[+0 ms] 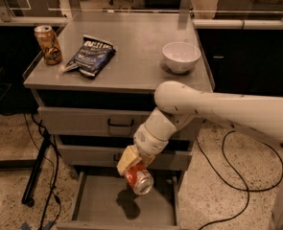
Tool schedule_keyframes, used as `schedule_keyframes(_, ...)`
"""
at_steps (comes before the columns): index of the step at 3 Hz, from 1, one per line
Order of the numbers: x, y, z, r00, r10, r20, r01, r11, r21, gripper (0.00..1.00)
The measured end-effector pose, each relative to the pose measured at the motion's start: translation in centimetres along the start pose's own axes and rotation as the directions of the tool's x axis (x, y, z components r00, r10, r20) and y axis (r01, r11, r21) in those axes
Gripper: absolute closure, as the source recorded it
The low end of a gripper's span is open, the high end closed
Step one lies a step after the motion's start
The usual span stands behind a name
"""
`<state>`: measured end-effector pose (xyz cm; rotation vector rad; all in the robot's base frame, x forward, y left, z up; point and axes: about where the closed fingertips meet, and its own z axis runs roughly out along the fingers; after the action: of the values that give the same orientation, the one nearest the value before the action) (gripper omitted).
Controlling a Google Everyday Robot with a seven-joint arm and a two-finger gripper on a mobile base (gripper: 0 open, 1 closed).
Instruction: Place coke can into bottom drawer
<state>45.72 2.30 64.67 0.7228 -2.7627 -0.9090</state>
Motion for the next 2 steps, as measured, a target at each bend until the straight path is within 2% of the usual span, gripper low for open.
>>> schedule_keyframes(1, 0.30, -2.15, 4.10, 0.997, 0.069, -0.039, -0.071, 0.9967, -0.039, 1.00)
schedule_keyframes(2, 0.41, -2.41, 4.62, 0.996, 0.075, -0.047, -0.077, 0.9961, -0.045, 1.00)
